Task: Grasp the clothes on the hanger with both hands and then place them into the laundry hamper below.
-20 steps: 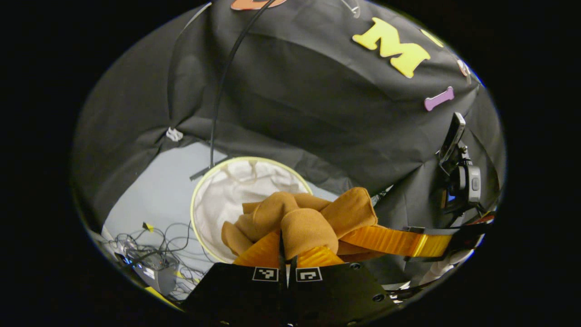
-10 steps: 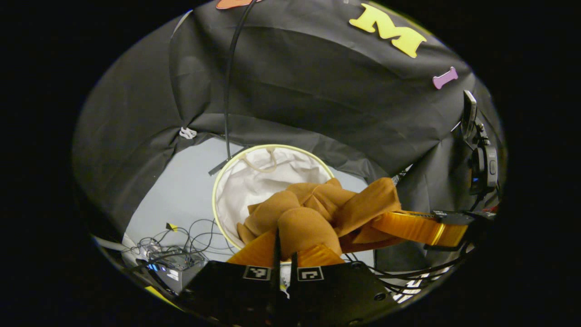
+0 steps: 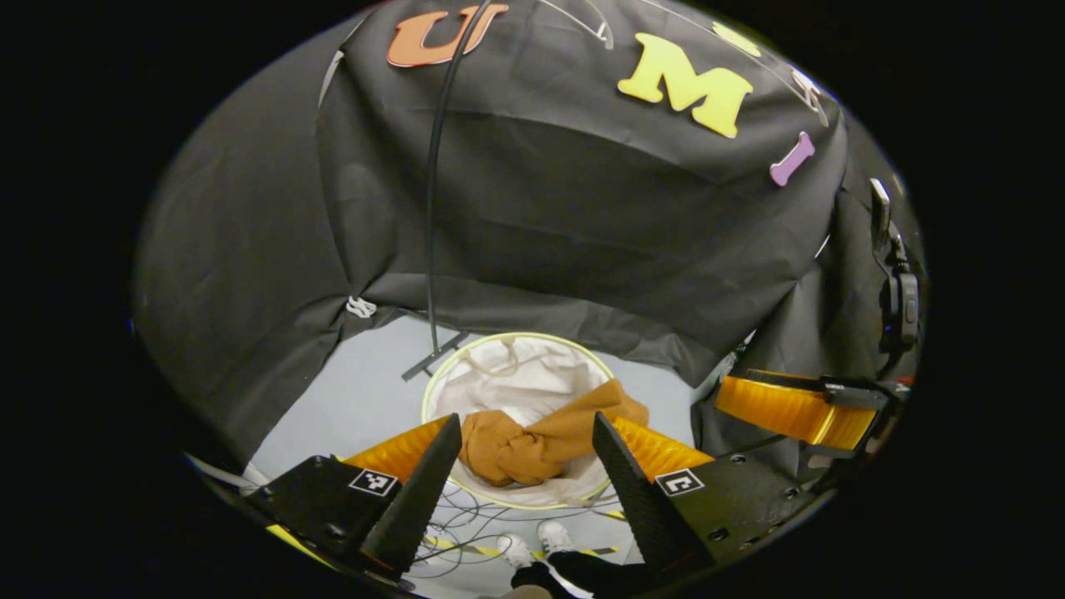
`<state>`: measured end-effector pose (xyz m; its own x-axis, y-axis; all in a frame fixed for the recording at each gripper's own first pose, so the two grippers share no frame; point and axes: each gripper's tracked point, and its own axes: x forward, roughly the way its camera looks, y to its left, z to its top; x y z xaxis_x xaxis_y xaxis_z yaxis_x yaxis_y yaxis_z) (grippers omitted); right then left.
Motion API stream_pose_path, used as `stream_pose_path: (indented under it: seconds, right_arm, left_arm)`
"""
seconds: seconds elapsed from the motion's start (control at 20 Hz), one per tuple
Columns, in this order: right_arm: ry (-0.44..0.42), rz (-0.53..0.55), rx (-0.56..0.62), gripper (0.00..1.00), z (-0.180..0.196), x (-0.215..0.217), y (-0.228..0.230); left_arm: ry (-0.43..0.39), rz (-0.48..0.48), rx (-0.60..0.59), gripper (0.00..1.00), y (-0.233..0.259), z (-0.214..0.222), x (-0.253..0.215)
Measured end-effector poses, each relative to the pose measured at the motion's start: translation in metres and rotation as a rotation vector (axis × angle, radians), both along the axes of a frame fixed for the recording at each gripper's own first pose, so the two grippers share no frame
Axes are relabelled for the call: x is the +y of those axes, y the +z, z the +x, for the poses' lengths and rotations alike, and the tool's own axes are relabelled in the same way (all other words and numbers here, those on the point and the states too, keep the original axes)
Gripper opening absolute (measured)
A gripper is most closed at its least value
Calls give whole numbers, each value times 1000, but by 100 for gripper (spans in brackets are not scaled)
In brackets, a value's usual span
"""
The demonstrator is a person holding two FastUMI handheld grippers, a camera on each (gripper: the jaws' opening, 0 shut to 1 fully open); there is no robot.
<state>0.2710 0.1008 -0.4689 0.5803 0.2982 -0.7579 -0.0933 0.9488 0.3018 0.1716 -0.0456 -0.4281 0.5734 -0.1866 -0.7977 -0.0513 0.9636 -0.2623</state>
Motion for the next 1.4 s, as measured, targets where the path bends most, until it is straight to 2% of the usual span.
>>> stream_pose_path:
  seconds: [0.05,0.1,0.15,0.25,0.35,0.4,0.5,0.65,0.8,0.85,0.95,1.0,1.1,1.15,1.3,1.4]
  right_arm:
    - [-5,-17,-24,91,-1,-6,7]
    - [-12,-28,-47,90,-7,-13,16]
    - [-18,-35,-68,91,-12,-20,25]
    - [-36,-42,-120,91,-20,-32,44]
    - [-50,-52,-180,91,-29,-47,74]
    - [-57,-57,-221,91,-35,-54,94]
    - [-51,-64,-296,92,-47,-66,134]
    - [-18,16,-395,93,-80,-75,201]
    - [-31,-12,-550,95,-123,-107,265]
    - [-30,-19,-598,96,-139,-116,287]
    - [15,18,-662,98,-187,-118,331]
    - [22,27,-676,100,-204,-123,345]
    - [-17,50,-725,99,-230,-144,368]
    - [-45,57,-751,99,-241,-156,380]
    - [-83,80,-789,99,-272,-174,401]
    - [-66,99,-809,99,-290,-172,414]
  left_arm:
    - [5,5,-19,96,8,0,1]
    - [4,19,-41,100,17,-1,3]
    - [2,36,-69,96,26,0,5]
    - [-1,62,-124,96,48,0,4]
    - [-5,80,-195,96,79,3,-3]
    - [-12,88,-236,100,97,3,-8]
    - [-25,117,-327,96,138,1,-18]
    - [-29,124,-460,96,209,-11,-40]
    - [-2,131,-581,100,279,-32,-57]
    - [2,137,-619,91,302,-43,-62]
    - [16,154,-677,91,336,-70,-62]
    - [19,157,-687,92,352,-84,-67]
    - [41,185,-728,92,378,-103,-72]
    - [54,210,-747,100,389,-112,-73]
    - [72,279,-747,100,404,-144,-83]
    - [67,292,-748,100,415,-153,-81]
